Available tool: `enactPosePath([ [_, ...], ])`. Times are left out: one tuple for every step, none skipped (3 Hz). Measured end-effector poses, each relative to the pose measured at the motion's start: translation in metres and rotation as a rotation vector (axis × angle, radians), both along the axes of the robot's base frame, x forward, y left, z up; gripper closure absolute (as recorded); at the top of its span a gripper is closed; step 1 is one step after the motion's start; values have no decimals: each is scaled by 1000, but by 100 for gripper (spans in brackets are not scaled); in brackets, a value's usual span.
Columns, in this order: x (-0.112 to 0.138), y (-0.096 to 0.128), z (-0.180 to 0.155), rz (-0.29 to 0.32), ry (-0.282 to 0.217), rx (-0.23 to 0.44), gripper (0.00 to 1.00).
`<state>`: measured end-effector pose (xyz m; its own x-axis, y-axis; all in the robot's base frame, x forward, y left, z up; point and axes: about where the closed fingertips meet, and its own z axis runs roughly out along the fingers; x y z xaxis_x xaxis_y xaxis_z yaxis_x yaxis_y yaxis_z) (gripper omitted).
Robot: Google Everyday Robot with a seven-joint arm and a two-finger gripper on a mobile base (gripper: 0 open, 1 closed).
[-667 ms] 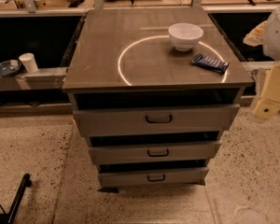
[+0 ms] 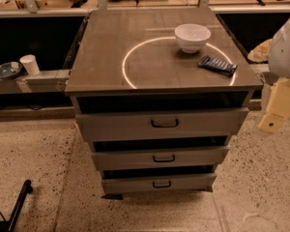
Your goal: Open middle drawer
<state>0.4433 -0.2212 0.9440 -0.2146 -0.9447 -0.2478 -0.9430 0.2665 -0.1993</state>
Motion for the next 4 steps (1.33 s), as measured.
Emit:
enactPosePath([
  [4,-8,-64,11,40,31,0],
  [4,-12,-163,19,90,97,0],
  [12,-12,-177,11,71,106,0],
  [5,-7,-171,21,56,95,0],
])
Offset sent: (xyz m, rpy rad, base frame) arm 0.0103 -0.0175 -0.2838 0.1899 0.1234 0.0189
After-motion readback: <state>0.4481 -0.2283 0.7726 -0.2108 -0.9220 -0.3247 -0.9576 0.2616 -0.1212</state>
